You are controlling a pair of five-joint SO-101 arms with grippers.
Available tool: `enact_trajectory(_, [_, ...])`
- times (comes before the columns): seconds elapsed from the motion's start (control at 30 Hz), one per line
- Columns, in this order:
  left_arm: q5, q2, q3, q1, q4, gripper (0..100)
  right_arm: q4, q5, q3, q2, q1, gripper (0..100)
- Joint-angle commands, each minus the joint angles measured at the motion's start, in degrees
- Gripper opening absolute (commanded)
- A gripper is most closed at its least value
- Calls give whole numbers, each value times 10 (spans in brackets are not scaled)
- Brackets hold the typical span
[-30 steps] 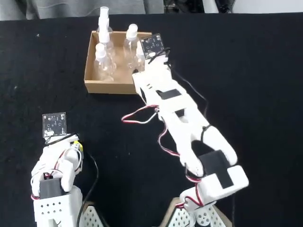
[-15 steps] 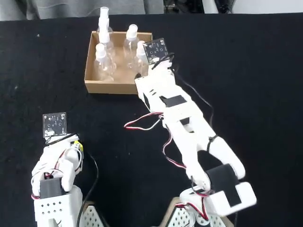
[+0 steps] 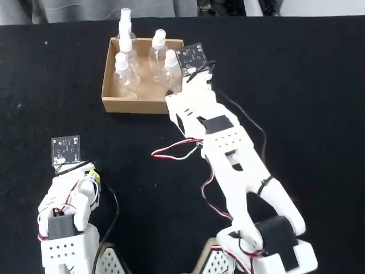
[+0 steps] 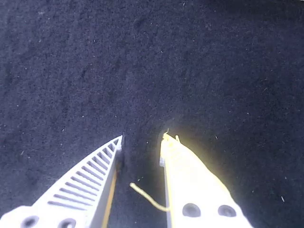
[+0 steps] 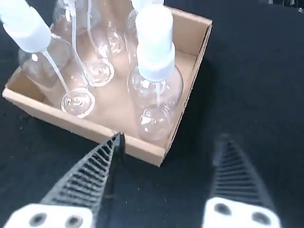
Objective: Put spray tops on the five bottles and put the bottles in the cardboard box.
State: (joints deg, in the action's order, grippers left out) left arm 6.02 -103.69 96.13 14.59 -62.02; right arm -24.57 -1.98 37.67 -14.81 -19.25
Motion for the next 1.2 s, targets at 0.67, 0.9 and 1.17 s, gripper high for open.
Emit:
enact_trajectory(0.67, [1, -4, 13, 5, -2, 117, -4, -1, 108, -255, -6, 64])
enact_trajectory(0.9, [1, -4, 13, 5, -2, 117, -14, -1, 116, -320, -1, 15])
enact_trajectory(1.17, [1, -4, 13, 5, -2, 117, -84, 0, 73, -381, 66, 15])
